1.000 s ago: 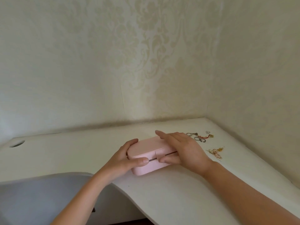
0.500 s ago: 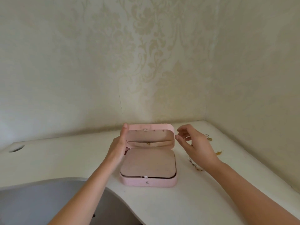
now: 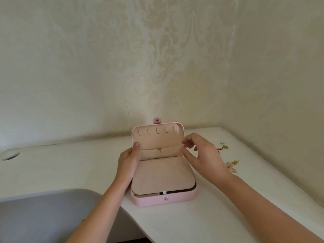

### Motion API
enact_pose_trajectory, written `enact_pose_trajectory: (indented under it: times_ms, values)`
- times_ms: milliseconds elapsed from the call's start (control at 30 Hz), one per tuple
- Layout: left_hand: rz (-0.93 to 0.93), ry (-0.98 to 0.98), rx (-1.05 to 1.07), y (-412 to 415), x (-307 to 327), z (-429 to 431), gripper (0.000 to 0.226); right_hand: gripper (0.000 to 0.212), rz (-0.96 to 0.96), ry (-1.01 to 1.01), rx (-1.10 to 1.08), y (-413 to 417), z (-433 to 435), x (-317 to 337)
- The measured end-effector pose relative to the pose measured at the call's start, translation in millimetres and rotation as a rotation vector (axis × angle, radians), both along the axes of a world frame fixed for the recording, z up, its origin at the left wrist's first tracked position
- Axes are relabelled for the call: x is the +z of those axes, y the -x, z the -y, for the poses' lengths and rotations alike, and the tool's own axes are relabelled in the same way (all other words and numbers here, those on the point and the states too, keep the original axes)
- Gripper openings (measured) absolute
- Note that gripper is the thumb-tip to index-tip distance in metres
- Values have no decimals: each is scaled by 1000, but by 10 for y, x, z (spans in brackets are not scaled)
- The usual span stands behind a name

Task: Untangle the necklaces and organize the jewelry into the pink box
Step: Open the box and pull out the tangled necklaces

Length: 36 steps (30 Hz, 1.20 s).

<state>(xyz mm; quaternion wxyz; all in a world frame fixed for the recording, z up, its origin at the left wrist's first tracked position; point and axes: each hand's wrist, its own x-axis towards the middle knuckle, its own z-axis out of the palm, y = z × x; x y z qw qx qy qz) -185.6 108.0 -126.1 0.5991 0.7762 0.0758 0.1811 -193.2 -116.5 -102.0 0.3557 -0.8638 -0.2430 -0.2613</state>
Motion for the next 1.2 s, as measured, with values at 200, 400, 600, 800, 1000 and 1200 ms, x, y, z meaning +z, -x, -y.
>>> enact_pose_trajectory:
  times_ms: [200,400,600,800,1000,1200]
  values:
    - [80,-50,9,1,-69,26,58,29,-21,166,54,-25,-221,45]
    - [208,-142,61,70,-52,78,49,38,-75,470,-284,-59,-642,217]
    - [255,-178,79,92,-80,79,51,39,-284,761,-553,-132,-1075,365]
    - [274,-303,98,95,-80,85,38,19,-347,676,-480,-140,-1136,423]
    - [262,-312,123,74,-78,70,36,29,-402,521,-405,-111,-1152,452]
    - [286,-194,173,79,-54,63,36,47,-557,379,-177,-100,-1084,411]
